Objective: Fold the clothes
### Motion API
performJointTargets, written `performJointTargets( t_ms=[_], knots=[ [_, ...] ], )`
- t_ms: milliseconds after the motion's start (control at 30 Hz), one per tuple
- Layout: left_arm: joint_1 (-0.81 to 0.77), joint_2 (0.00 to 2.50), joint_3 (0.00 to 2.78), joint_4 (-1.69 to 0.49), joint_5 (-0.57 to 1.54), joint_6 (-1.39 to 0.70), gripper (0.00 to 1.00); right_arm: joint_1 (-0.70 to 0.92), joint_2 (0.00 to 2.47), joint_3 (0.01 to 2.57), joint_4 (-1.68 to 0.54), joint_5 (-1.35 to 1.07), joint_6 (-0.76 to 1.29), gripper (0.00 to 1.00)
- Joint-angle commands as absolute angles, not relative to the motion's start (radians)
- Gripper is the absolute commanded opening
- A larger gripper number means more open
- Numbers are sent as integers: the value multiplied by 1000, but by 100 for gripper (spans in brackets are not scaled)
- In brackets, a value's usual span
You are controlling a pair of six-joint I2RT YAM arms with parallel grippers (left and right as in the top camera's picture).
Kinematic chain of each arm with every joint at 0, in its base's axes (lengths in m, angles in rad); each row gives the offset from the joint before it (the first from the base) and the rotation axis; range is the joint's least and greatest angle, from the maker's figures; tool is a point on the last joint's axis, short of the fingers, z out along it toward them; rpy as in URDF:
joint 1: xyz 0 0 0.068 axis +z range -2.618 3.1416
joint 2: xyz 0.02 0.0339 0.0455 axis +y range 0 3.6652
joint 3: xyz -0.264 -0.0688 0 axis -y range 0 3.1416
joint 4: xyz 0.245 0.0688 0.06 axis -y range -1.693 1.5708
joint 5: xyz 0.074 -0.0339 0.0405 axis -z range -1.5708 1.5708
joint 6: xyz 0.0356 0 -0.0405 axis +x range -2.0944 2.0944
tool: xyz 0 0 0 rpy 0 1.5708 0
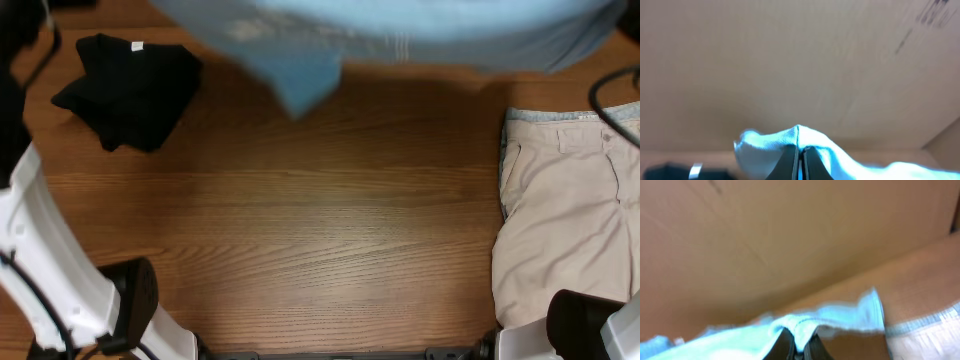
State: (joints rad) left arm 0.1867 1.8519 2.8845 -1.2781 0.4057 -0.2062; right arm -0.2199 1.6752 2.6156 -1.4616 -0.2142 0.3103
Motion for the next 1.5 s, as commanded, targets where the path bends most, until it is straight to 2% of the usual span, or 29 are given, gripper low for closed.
performJointTargets(
  t_ms=[0, 100, 233, 467, 633, 833, 1200, 1467],
  knots=[
    [186, 1911, 2851, -1399, 324, -125, 4, -215, 1743, 2571, -1554, -219, 255, 4],
    [181, 1960, 2820, -1563, 326, -97, 4, -196, 1787, 2492, -1687, -219, 199, 4],
    [173, 2027, 2780, -1689, 323, -35, 4, -158, 1800, 2294, -1694, -226, 175, 4],
    [115, 2040, 2479, -1690, 213, -20, 4, -134, 1800, 1839, -1628, -219, 174, 4],
    [85, 2036, 2207, -1690, 143, -22, 4, -134, 1799, 1616, -1586, -218, 154, 4],
    [109, 2033, 1987, -1690, -147, -204, 4, -135, 1799, 1467, -1615, -72, 194, 4],
    [231, 2032, 1721, -1689, -126, -245, 4, -130, 1799, 1357, -1593, -49, 239, 4],
    [310, 2031, 1484, -1566, -157, -297, 4, -131, 1799, 1239, -1505, 60, 323, 4]
  ],
)
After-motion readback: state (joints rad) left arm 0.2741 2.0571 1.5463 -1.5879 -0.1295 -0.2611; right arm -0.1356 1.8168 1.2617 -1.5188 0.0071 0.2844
